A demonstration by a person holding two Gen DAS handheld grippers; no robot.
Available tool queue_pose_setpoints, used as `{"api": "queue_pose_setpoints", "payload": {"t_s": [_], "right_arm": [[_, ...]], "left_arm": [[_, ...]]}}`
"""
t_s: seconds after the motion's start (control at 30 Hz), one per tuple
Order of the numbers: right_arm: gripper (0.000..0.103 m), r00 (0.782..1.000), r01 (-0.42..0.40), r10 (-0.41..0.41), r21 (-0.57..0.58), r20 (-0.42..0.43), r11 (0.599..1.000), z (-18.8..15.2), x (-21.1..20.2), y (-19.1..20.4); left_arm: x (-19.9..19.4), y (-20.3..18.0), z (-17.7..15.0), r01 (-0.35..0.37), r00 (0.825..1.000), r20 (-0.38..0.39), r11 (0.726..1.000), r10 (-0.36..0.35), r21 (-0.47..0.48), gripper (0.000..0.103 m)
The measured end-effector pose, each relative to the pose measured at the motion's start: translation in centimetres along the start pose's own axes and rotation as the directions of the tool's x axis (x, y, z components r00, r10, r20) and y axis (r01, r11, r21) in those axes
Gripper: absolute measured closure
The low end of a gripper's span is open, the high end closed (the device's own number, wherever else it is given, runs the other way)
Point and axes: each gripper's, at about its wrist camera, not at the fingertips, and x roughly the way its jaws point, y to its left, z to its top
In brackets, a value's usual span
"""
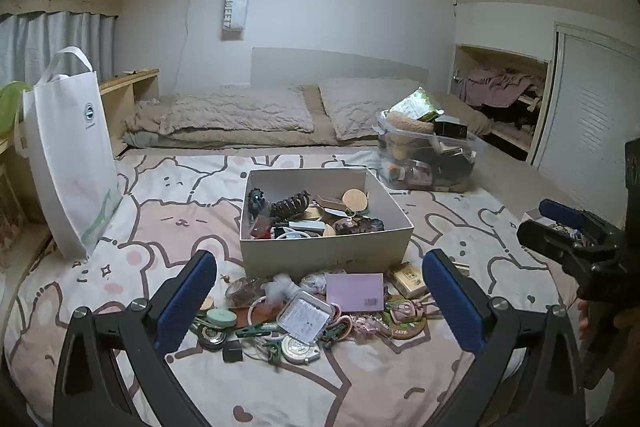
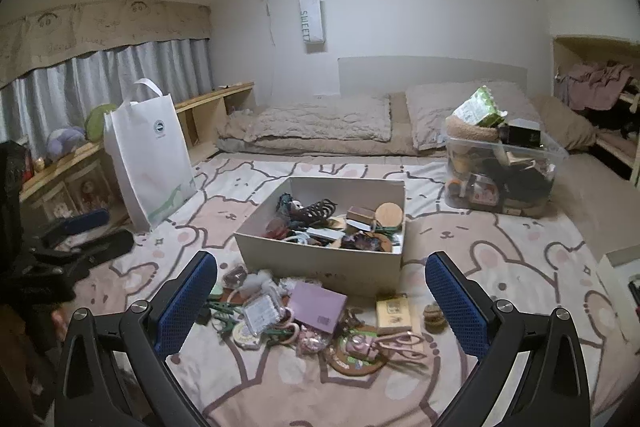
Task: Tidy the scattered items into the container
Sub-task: 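Withdraw both open tools from the shoebox and back away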
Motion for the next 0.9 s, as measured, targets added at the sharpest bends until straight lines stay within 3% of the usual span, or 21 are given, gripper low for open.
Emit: {"api": "queue_pose_setpoints", "payload": {"t_s": [0.47, 0.9], "right_arm": [[0.000, 0.999, 0.045, -0.045, 0.004, 0.012, 0.999, -3.0, -4.1, 0.8], [0.000, 0.998, 0.060, -0.059, -0.013, 0.032, 0.998, -3.9, -6.5, 1.8]], "left_arm": [[-4.7, -1.8, -2.4, -0.009, 1.000, 0.026, 0.998, 0.007, 0.060, 0.000], [-6.8, -2.2, -3.9, -0.008, 0.999, 0.048, 0.999, 0.005, 0.051, 0.000]]}}
